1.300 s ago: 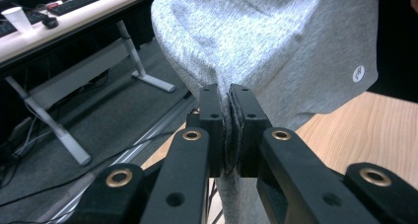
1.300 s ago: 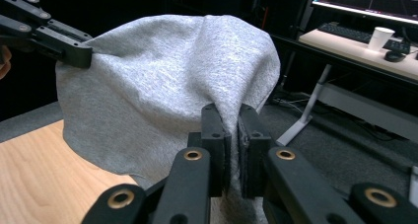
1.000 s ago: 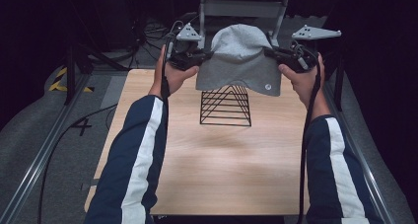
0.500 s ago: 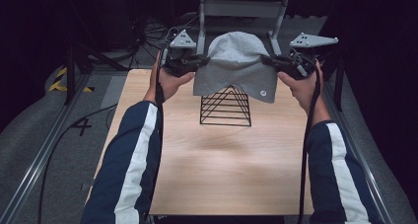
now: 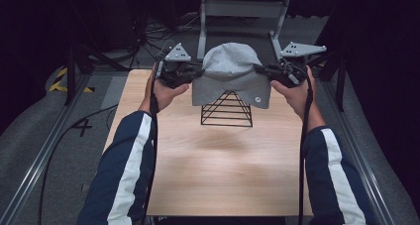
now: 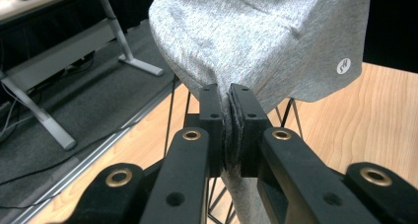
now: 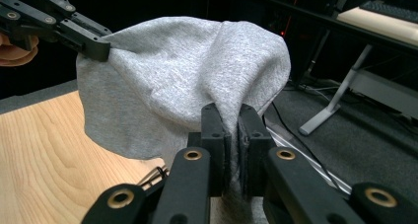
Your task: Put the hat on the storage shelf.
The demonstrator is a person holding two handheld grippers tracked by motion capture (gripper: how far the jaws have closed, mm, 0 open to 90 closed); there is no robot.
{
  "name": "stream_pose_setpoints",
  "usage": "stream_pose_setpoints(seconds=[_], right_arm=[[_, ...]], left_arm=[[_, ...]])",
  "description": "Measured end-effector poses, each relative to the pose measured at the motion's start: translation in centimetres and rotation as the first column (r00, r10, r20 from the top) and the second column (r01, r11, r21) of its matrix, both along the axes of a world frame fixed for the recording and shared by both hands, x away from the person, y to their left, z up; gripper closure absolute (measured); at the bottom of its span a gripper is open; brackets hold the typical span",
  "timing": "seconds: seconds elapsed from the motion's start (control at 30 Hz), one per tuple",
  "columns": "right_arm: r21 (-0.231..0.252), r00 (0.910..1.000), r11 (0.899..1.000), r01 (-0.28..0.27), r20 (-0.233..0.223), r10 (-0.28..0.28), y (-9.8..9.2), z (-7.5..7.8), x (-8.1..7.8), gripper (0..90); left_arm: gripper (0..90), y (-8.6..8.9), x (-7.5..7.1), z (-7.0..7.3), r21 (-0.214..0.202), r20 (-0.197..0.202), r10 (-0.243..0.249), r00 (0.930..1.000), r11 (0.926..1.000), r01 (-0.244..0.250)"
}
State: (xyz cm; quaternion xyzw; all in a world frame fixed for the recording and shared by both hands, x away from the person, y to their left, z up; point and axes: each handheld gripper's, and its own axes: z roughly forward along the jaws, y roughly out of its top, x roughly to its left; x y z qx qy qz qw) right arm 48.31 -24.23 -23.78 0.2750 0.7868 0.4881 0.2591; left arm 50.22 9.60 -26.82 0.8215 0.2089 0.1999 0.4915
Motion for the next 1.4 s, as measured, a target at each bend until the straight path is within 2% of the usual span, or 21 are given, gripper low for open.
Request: stream_pose_setpoints(seconds=[0.17,0.23,0.37,0.53,0.57,0.6,0.67,0.7,0.87,1.0,1.13,1.17,1.4], right_arm=[[-0.016,0.9999,1.0,0.006,-0.014,-0.006,-0.1,-1.3,0.1,84.0],[-0.019,0.9997,1.0,0.008,-0.025,-0.008,-0.1,-1.9,0.2,84.0],[-0.032,0.9991,0.999,0.016,-0.038,-0.017,-0.2,-2.9,0.3,84.0],[-0.038,0.9976,0.999,0.02,-0.065,-0.022,-0.5,-4.4,0.5,84.0],[-0.039,0.9965,0.999,0.02,-0.081,-0.023,-0.7,-5.5,0.5,84.0],[-0.039,0.9965,0.999,0.02,-0.081,-0.023,-0.7,-5.5,0.5,84.0],[-0.045,0.9945,0.999,0.022,-0.102,-0.027,-0.9,-6.8,0.7,84.0],[-0.045,0.9945,0.999,0.022,-0.102,-0.027,-0.9,-6.8,0.7,84.0],[-0.06,0.9903,0.998,0.019,-0.137,-0.027,-1.0,-8.9,0.7,84.0],[-0.072,0.9879,0.997,0.018,-0.152,-0.029,-0.9,-9.9,0.7,84.0],[-0.084,0.9848,0.996,0.017,-0.171,-0.031,-0.7,-11.0,0.7,84.0],[-0.096,0.9827,0.995,0.02,-0.182,-0.037,-0.7,-11.7,0.8,84.0],[-0.104,0.9761,0.994,0.027,-0.212,-0.049,-0.8,-13.5,1.0,84.1]], left_arm=[[84.9,-0.5,0.2,-1.4,0.033,-0.019,0.006,0.9998,0.9994,-0.005],[84.9,-0.7,0.2,-1.8,0.028,-0.026,0.013,0.9996,0.9995,-0.012],[84.9,-1.1,0.5,-2.8,0.055,-0.029,0.014,0.9995,0.9984,-0.012],[84.9,-1.7,0.6,-4.7,0.077,-0.061,0.011,0.9981,0.997,-0.006],[84.8,-1.8,0.7,-5.4,0.089,-0.064,0.012,0.9979,0.996,-0.006],[84.8,-1.8,0.7,-5.4,0.089,-0.064,0.012,0.9979,0.996,-0.006],[84.8,-1.9,0.7,-6.1,0.092,-0.072,0.01,0.9974,0.9957,-0.003],[84.8,-1.9,0.7,-6.4,0.096,-0.077,0.01,0.997,0.9954,-0.003],[84.8,-2.2,0.6,-7.8,0.133,-0.088,0.008,0.9961,0.9911,0.004],[84.9,-2.5,0.6,-9.1,0.148,-0.106,0.004,0.9943,0.9889,0.012],[84.9,-2.8,0.6,-9.7,0.16,-0.11,0.004,0.9939,0.987,0.014],[84.9,-2.9,0.6,-10.2,0.179,-0.115,0.007,0.9933,0.9837,0.014],[85.1,-3.4,0.6,-11.7,0.197,-0.137,0.007,0.9905,0.9802,0.021]])
